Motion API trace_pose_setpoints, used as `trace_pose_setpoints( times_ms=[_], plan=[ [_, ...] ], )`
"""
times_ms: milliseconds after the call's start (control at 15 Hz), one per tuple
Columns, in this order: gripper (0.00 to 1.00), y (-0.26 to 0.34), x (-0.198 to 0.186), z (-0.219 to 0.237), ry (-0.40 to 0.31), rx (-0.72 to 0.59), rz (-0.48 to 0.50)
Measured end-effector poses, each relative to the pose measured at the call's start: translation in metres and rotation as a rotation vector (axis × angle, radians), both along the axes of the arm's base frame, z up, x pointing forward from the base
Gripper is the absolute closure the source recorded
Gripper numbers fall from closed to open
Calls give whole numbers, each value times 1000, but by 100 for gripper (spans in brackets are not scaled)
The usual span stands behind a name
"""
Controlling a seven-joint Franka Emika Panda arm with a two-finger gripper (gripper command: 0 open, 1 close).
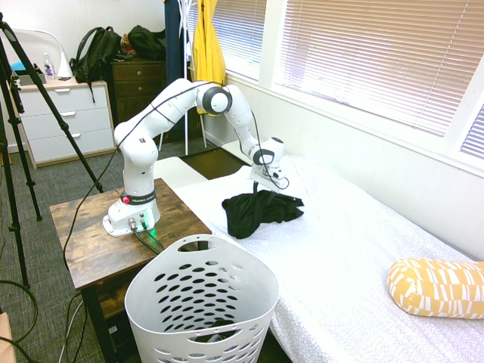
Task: Put my clothes in the laundry bag
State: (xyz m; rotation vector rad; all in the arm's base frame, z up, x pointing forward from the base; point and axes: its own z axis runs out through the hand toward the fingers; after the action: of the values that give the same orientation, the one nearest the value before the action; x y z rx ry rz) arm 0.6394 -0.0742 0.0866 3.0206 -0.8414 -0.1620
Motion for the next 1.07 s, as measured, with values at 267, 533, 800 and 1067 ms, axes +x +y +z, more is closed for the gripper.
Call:
trace_pose_setpoints(
  times_ms=[267,533,800,1067],
  plan=[
    [0,7,16,-19,46,19,37],
    [0,12,24,-27,95,120,43],
    [0,3,20,-34,118,142,58],
    [0,12,14,-41,160,197,79]
  ],
)
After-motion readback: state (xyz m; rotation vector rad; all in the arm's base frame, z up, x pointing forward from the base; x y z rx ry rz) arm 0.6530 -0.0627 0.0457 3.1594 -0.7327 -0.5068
